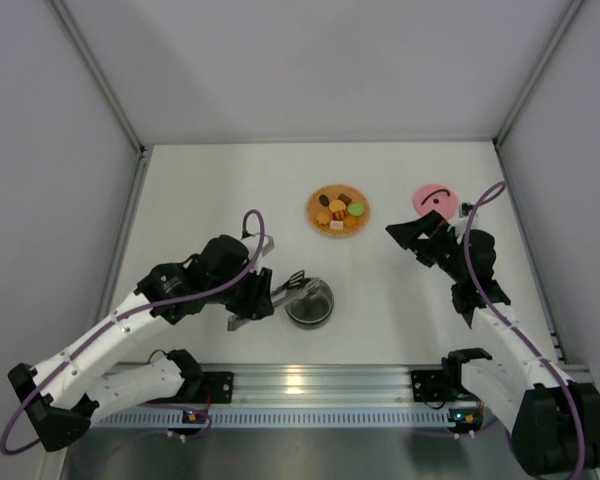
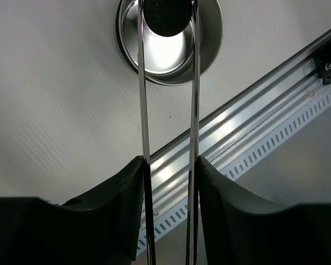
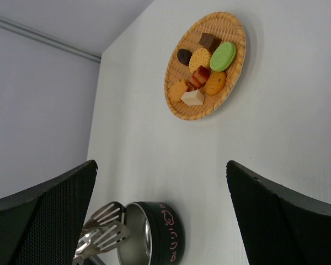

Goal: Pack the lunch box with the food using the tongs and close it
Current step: Place the fake food in the packing box, then pick up the fake food from the plate, then place the fake food in the packing box.

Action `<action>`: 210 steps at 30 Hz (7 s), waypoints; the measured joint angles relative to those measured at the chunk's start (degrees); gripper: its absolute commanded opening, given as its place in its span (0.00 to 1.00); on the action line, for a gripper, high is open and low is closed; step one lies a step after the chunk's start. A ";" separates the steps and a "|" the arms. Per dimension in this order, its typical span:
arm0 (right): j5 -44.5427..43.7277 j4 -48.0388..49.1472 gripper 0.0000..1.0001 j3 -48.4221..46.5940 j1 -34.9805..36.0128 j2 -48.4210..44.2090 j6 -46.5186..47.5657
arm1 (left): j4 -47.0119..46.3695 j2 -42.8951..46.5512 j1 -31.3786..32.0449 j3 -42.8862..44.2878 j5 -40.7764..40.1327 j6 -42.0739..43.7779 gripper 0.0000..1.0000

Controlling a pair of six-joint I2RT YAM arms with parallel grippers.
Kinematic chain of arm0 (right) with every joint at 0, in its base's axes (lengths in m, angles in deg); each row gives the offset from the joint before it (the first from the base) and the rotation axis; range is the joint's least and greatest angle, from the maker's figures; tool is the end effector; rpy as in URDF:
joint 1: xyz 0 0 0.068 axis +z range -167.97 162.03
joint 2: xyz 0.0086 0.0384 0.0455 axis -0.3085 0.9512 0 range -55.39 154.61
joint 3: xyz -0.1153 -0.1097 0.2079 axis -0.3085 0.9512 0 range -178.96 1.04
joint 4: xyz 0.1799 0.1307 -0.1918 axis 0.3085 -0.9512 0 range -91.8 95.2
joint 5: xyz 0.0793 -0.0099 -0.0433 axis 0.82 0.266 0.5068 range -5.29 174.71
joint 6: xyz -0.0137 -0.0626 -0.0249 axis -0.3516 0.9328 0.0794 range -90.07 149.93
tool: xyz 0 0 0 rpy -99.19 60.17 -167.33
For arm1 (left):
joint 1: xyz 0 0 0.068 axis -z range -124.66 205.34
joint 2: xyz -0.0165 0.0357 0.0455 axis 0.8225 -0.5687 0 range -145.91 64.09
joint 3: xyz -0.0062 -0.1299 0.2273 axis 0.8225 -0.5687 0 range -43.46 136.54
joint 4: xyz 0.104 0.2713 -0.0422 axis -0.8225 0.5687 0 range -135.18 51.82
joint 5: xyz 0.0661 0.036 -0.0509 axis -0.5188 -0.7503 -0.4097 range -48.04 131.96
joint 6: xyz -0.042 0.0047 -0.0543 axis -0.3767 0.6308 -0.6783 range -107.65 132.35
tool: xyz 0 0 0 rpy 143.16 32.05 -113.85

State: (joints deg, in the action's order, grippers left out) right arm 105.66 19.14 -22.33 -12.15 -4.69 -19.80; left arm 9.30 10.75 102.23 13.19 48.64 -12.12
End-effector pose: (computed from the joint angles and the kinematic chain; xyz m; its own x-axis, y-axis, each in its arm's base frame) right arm 0.2546 0.0459 0.2050 -0.4851 0.6668 -0.5657 -0.1091 0.5957 0.7958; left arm 0.1492 -0.1689 0.2915 -0.8055 0.2586 -0.5331 0.4849 0.8049 -0.3422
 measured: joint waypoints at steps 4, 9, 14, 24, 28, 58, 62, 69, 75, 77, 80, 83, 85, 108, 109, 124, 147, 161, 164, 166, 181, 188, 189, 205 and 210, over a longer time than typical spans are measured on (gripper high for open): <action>0.00 0.00 1.00 0.00 0.00 0.00 0.00 | 0.04 0.00 0.00 -0.13 0.48 0.28 0.48; 0.00 0.00 0.99 0.00 0.00 0.00 0.00 | 0.00 0.00 0.00 -0.15 1.33 0.52 0.50; 0.02 -0.02 0.99 0.00 0.00 0.00 0.00 | -0.02 -0.04 0.00 -0.15 1.84 0.61 0.51; 0.11 -0.02 0.99 0.00 0.00 0.00 0.00 | -0.85 -2.38 0.00 3.10 0.94 0.48 0.50; 0.17 -0.02 1.00 0.00 0.00 -0.02 0.00 | -2.64 -6.51 0.00 7.80 -1.66 0.48 0.52; 1.33 0.04 0.99 -0.42 0.00 -1.07 -0.07 | -9.79 -52.98 -6.49 39.36 -22.62 -0.59 0.46; 1.25 -0.13 0.99 -0.42 0.00 -1.53 0.00 | -11.30 -55.06 -6.58 39.39 -22.36 -0.39 0.46; 1.20 -0.26 0.99 -0.42 0.00 -2.40 0.13 | -12.81 -56.43 -6.51 40.13 -21.53 -0.26 0.46; 1.16 -0.28 0.99 -0.42 0.00 -2.73 0.20 | -13.44 -57.51 -6.51 41.03 -21.24 -0.26 0.46; 1.14 -0.28 1.00 -0.42 0.00 -2.73 0.20 | -13.55 -58.12 -6.51 41.55 -21.09 -0.24 0.46; 0.98 -0.28 0.99 -0.42 0.00 -2.75 0.22 | -13.62 -59.04 -6.51 42.25 -21.09 -0.24 0.46; 0.92 -0.28 1.00 -0.42 0.00 -2.75 0.24 | -13.66 -60.04 -6.51 42.88 -21.14 -0.24 0.46; 0.85 -0.28 1.00 -0.42 0.00 -2.75 0.26 | -13.64 -60.59 -6.51 43.12 -21.16 -0.24 0.46; 0.55 -0.31 0.99 -0.42 0.00 -2.75 0.66 | -13.29 -61.31 -6.69 44.85 -21.09 0.24 0.33; 0.55 -0.31 0.99 -0.42 0.00 -2.75 0.66 | -13.14 -61.31 -6.69 44.98 -21.07 0.37 0.34; 0.24 -0.28 0.99 -0.42 0.00 -2.73 0.66 | -10.71 -55.41 -6.69 45.62 -20.00 0.66 0.34; 0.09 -0.24 1.00 -0.42 0.00 -1.49 0.66 | -0.98 -14.75 -6.67 18.60 -9.01 0.66 0.36; -0.31 -0.24 1.00 -0.39 0.00 -0.68 0.66 | 4.22 -1.51 -6.67 6.27 2.05 0.66 0.37; -0.31 -0.24 0.99 -0.42 0.00 -0.66 0.66 | 4.90 -0.63 -6.67 4.92 3.30 0.66 0.37; -0.31 -0.24 0.99 -0.42 0.00 -0.66 0.66 | 5.46 -0.31 -6.67 4.44 4.04 0.68 0.37; -0.33 -0.24 0.99 -0.42 0.00 -0.63 0.66 | 6.51 1.07 -6.67 2.93 8.35 1.77 0.43; -0.33 -0.22 0.99 -0.42 0.00 -0.63 0.66 | 6.36 1.03 -6.67 2.95 8.94 1.95 0.43; -0.31 -0.24 0.99 -0.42 0.00 -0.63 0.66 | 6.34 0.87 -6.67 3.06 8.92 1.88 0.43; -0.28 -0.24 0.99 -0.42 0.00 -0.70 0.66 | -6.71 -19.61 -6.62 15.85 -2.21 -2.67 0.48; -0.28 -0.26 1.00 -0.42 0.00 -0.70 0.66 | -9.42 -28.02 -6.64 20.55 -6.05 -2.86 0.48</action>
State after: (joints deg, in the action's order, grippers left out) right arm 105.38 18.87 -22.75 -12.15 -5.39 -19.15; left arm -0.12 -17.27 95.59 33.73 42.58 -14.98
